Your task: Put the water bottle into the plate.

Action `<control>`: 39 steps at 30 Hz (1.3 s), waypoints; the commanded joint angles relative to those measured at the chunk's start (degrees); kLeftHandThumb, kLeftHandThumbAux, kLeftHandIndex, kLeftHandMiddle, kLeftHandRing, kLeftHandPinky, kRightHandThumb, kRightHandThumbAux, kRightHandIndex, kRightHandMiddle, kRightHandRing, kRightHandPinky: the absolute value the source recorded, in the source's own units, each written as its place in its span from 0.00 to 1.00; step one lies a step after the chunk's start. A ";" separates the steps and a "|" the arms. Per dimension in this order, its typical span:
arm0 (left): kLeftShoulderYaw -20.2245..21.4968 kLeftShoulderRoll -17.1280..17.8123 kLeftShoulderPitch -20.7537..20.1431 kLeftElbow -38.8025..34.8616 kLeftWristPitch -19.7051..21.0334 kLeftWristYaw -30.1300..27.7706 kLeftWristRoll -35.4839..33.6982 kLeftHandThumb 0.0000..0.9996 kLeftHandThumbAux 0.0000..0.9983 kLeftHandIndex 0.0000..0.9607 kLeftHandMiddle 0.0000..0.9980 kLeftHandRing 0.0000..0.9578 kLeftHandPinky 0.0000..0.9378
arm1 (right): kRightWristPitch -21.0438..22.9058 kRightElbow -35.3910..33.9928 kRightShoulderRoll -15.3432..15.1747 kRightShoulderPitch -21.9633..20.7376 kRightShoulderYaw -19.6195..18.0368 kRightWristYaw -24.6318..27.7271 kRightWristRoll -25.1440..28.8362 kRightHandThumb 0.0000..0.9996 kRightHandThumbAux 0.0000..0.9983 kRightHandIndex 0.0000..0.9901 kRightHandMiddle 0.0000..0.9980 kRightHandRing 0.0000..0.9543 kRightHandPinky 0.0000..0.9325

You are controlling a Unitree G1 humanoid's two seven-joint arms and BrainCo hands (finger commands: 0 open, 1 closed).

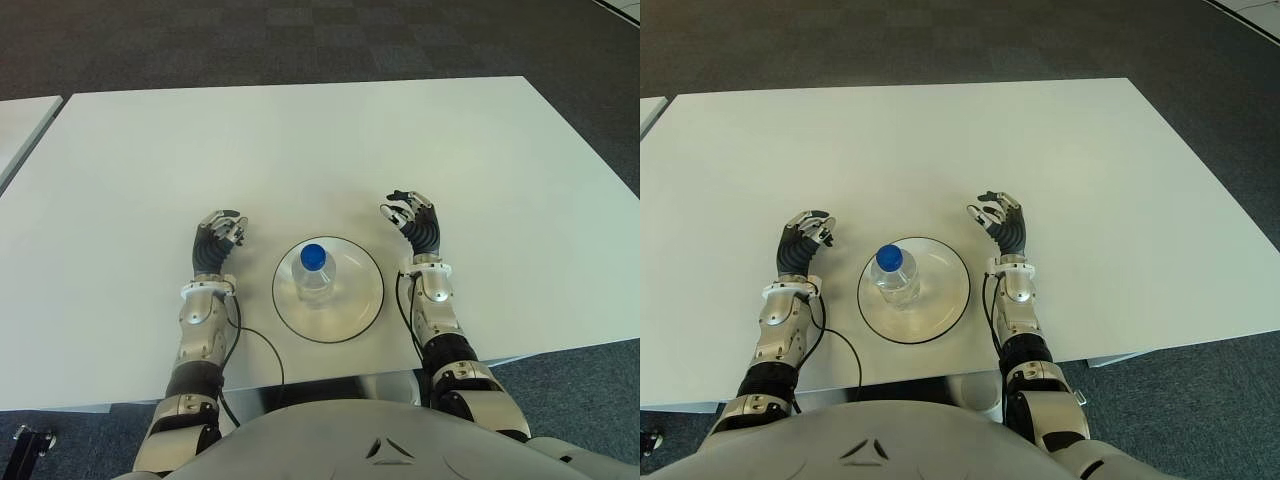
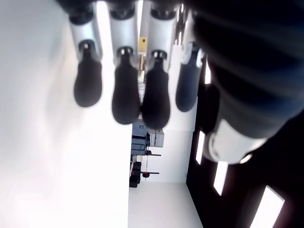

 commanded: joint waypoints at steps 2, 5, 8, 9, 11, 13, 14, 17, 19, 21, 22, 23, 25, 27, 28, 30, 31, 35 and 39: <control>0.11 -0.30 0.89 1.05 0.85 0.62 0.32 0.71 0.72 0.45 0.68 0.70 0.70 | -3.64 2.67 1.81 -0.47 -1.51 3.68 3.73 0.71 0.73 0.44 0.72 0.75 0.75; 0.16 -0.38 0.90 0.89 1.35 0.87 0.28 0.71 0.72 0.45 0.69 0.71 0.71 | -5.86 4.33 3.03 -0.74 -2.38 5.01 5.20 0.70 0.73 0.44 0.75 0.77 0.77; 0.13 -0.38 0.91 0.86 1.49 0.94 0.33 0.71 0.72 0.45 0.69 0.71 0.71 | -7.18 5.81 3.64 -1.05 -2.98 5.36 5.61 0.70 0.73 0.44 0.76 0.78 0.79; 0.11 -0.38 0.91 0.87 1.49 0.92 0.33 0.71 0.72 0.45 0.69 0.70 0.70 | -7.56 6.34 3.81 -1.16 -3.13 5.32 5.62 0.70 0.73 0.44 0.76 0.79 0.80; 0.11 -0.41 0.98 0.77 1.54 0.92 0.27 0.71 0.72 0.45 0.68 0.70 0.70 | -8.15 7.33 4.11 -1.36 -3.39 4.99 5.49 0.70 0.73 0.44 0.77 0.80 0.82; 0.10 -0.43 1.03 0.67 1.66 1.12 0.35 0.71 0.72 0.45 0.68 0.70 0.69 | -8.57 8.33 4.28 -1.61 -3.63 4.74 5.39 0.70 0.73 0.44 0.78 0.80 0.83; 0.08 -0.42 1.05 0.64 1.67 1.21 0.41 0.71 0.72 0.45 0.68 0.69 0.70 | -8.69 8.84 4.33 -1.76 -3.78 4.68 5.40 0.70 0.73 0.44 0.78 0.81 0.84; 0.09 -0.50 1.21 0.38 1.81 1.42 0.33 0.71 0.72 0.45 0.68 0.69 0.70 | -8.65 10.25 4.44 -2.23 -4.38 4.65 5.66 0.70 0.73 0.44 0.78 0.82 0.85; 0.12 -0.54 1.29 0.23 1.94 1.47 0.20 0.71 0.72 0.45 0.67 0.69 0.69 | -8.71 10.89 4.50 -2.49 -4.69 4.69 5.77 0.70 0.73 0.44 0.79 0.83 0.87; 0.12 -0.50 1.32 0.34 1.83 1.36 0.15 0.71 0.72 0.45 0.67 0.69 0.69 | -8.62 11.38 4.51 -2.74 -4.92 4.43 5.65 0.70 0.73 0.44 0.79 0.83 0.87; 0.14 -0.49 1.31 0.43 1.78 1.31 0.13 0.71 0.72 0.45 0.68 0.69 0.70 | -8.58 11.61 4.50 -2.86 -5.01 4.32 5.57 0.70 0.73 0.44 0.80 0.83 0.88; 0.15 -0.48 1.30 0.49 1.75 1.29 0.12 0.71 0.72 0.45 0.68 0.69 0.70 | -8.57 11.79 4.49 -2.95 -5.10 4.26 5.51 0.70 0.73 0.44 0.80 0.84 0.88; 0.15 -0.42 1.28 0.62 1.57 1.14 0.12 0.71 0.71 0.45 0.68 0.70 0.70 | -8.36 12.04 4.41 -3.11 -5.15 4.16 5.25 0.70 0.73 0.44 0.80 0.84 0.88; 0.12 -0.36 1.26 0.73 1.40 1.04 0.16 0.71 0.72 0.45 0.68 0.70 0.70 | -8.08 12.21 4.28 -3.27 -5.16 4.14 5.04 0.70 0.73 0.44 0.80 0.84 0.88; 0.11 -0.34 1.25 0.76 1.36 1.01 0.18 0.71 0.72 0.45 0.68 0.70 0.71 | -8.01 12.27 4.24 -3.32 -5.16 4.16 4.99 0.70 0.73 0.44 0.80 0.84 0.88; 0.11 -0.31 1.26 0.82 1.32 0.99 0.19 0.71 0.72 0.45 0.69 0.70 0.71 | -7.84 12.31 4.12 -3.37 -5.07 4.17 4.78 0.70 0.73 0.44 0.80 0.84 0.88; 0.12 -0.29 1.27 0.86 1.30 0.98 0.19 0.71 0.72 0.45 0.69 0.70 0.71 | -7.72 12.30 4.05 -3.38 -4.99 4.17 4.64 0.70 0.73 0.44 0.81 0.84 0.88; 0.09 -0.28 1.33 0.73 1.40 0.89 0.14 0.71 0.72 0.45 0.69 0.71 0.71 | -7.05 12.01 3.42 -3.38 -4.48 4.63 3.99 0.71 0.73 0.44 0.81 0.84 0.88; -0.08 0.09 1.40 0.88 0.64 0.05 0.14 0.71 0.72 0.45 0.69 0.71 0.71 | -6.13 11.22 2.72 -3.18 -3.67 4.94 2.98 0.71 0.73 0.44 0.81 0.85 0.88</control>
